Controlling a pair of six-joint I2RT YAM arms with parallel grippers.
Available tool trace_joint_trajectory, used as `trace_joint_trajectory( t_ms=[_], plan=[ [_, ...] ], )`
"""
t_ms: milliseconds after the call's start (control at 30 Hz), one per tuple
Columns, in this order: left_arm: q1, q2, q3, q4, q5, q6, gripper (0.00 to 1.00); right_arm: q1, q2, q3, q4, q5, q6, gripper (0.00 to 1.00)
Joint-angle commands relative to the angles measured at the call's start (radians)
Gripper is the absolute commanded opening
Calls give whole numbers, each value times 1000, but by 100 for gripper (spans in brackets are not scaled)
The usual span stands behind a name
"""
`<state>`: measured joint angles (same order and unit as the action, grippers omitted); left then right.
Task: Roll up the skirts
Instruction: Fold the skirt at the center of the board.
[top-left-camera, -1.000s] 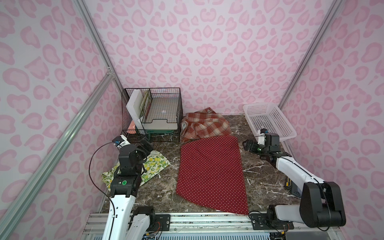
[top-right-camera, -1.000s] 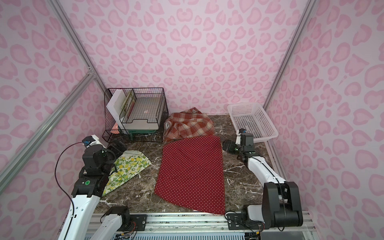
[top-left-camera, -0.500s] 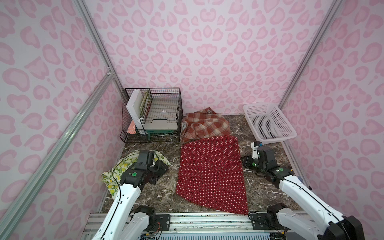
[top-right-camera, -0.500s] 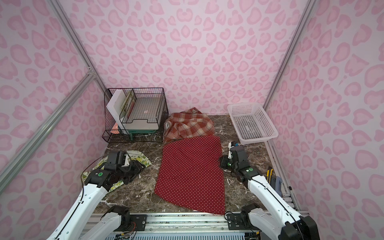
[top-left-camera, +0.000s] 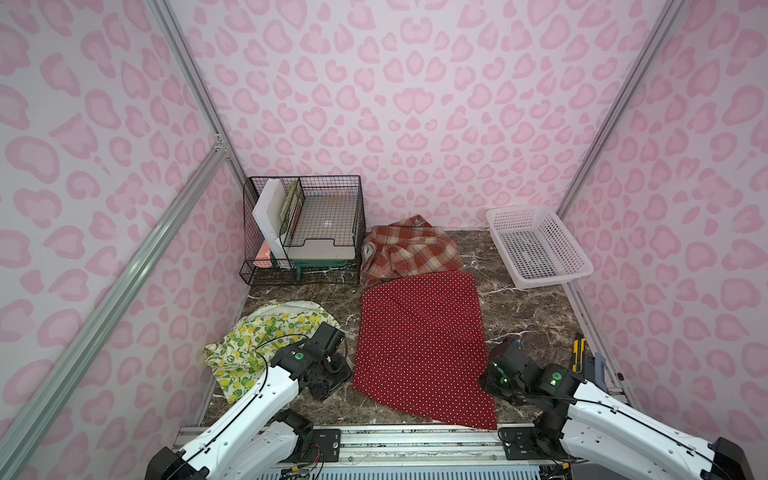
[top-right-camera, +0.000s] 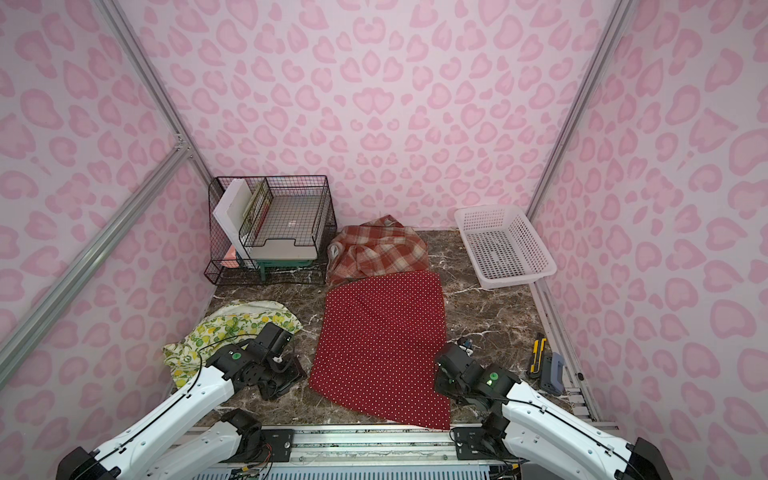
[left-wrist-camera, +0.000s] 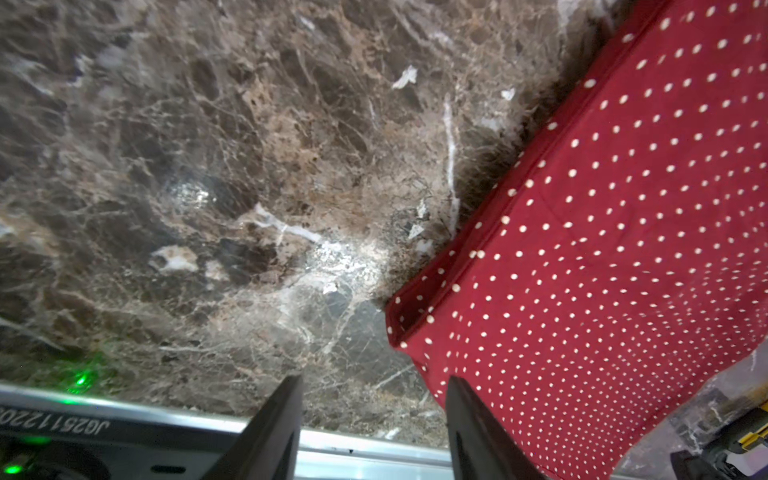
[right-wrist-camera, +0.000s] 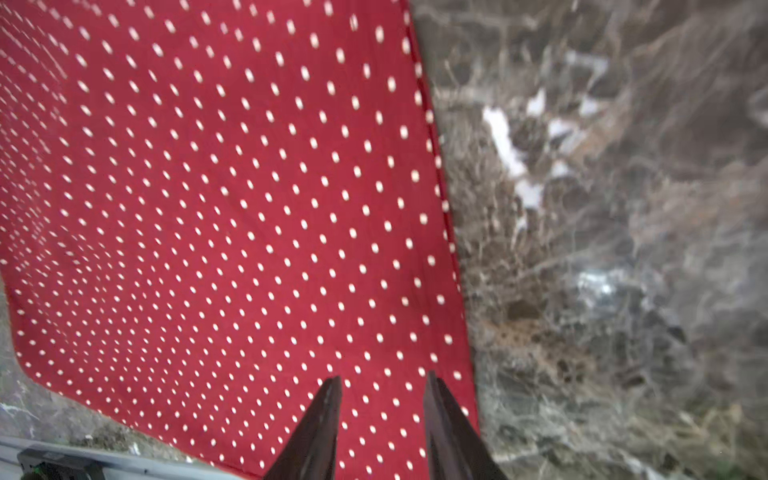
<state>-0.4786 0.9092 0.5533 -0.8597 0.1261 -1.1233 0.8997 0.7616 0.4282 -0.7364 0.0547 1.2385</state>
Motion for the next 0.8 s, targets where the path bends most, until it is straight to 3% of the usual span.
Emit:
trace_joint_trajectory(
  t_ms=[0, 200, 367, 467, 667, 767],
  plan=[
    [-5, 16, -31, 92, 10, -20, 58, 52, 18, 23, -121, -2, 129, 39],
    [-16, 22, -37, 88, 19, -2, 57, 156, 57, 38, -213, -8, 208, 46],
    [-16, 56, -65, 150, 59, 3, 56, 196, -11, -20, -230, -34, 289, 48],
    [-20, 98, -60, 166, 66, 15, 56, 198, -51, -30, -232, -38, 306, 45],
    [-23, 124, -57, 178, 56, 18, 51, 201, -38, -58, -192, -85, 291, 29],
    [-25, 133, -65, 180, 40, 16, 46, 210, -45, -60, -194, -107, 288, 29]
  ],
)
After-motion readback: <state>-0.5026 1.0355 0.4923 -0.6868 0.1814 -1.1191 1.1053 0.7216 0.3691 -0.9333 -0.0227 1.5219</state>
